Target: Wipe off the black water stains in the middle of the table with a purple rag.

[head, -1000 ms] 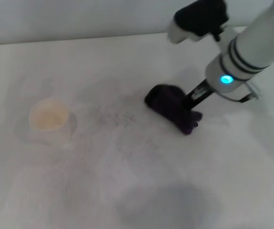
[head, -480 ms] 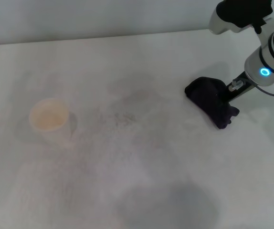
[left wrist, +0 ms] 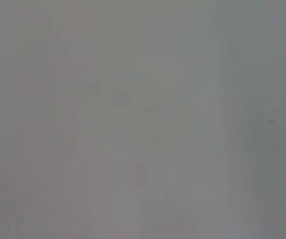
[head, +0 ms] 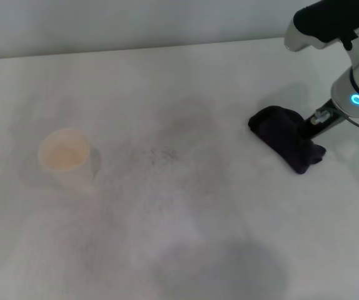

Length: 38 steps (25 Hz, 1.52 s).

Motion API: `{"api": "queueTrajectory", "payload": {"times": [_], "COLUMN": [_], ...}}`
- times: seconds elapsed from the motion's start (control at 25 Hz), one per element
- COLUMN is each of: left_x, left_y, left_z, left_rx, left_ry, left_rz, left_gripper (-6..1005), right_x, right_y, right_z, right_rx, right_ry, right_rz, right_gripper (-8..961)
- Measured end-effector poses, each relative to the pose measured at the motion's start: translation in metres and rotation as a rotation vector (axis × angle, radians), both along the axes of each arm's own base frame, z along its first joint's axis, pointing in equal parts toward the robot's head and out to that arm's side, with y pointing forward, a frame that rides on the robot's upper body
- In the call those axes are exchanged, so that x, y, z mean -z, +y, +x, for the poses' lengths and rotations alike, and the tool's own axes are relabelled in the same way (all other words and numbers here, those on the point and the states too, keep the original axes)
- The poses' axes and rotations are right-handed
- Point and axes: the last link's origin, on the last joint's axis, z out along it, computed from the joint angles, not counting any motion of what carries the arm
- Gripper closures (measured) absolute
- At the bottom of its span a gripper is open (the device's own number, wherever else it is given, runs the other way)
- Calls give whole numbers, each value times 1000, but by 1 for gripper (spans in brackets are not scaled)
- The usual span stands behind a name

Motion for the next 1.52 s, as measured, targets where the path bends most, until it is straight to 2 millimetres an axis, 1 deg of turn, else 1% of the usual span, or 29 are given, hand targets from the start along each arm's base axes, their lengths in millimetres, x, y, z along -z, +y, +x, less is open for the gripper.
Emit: {"api": "queueTrajectory", "payload": {"times": [0.04,0.16,0.28,0.36,0.48,0.56,0.68,0.8,0.92,1.16,1.32,1.52], "left_x": [0,0,0,0,0,0,0,0,1,2,2,3], "left_y": [0,0,0,0,0,0,0,-1,-1,0,0,2], "left_z": [0,0,0,0,0,0,0,-1,-1,-3,-3,-2], "left_rx": [0,-1,-1,-1,-2,-2,-4,-6,-6,-23,-28,-26], "left_ry": [0,-1,-2,-2,-3,-3,-6,-7,-9,-9,-10,-10], "left_rz": [1,1,1,2,3,4,5,6,5,2,1,0], "left_gripper": [137,137,137,137,138,138,138,138,138,137,137,138], "right_x": [0,-1,-3,-3,-6,-11,-26,-42,-58,-75,-82,-84], "right_y": [0,-2,-3,-3,-3,-3,-3,-2,-3,-4,-5,-13], "right_z": [3,8,9,10,5,-3,-9,-5,10,31,47,77], "right_rx": [4,10,5,4,-21,-56,-108,-145,-171,-269,-330,-373], "right_ry": [-10,-18,-12,-10,15,74,196,292,351,433,483,554], "right_rz": [2,12,22,22,27,42,81,130,196,320,399,502], "right_gripper": [857,803,750,671,552,552,552,552,552,552,552,552]}}
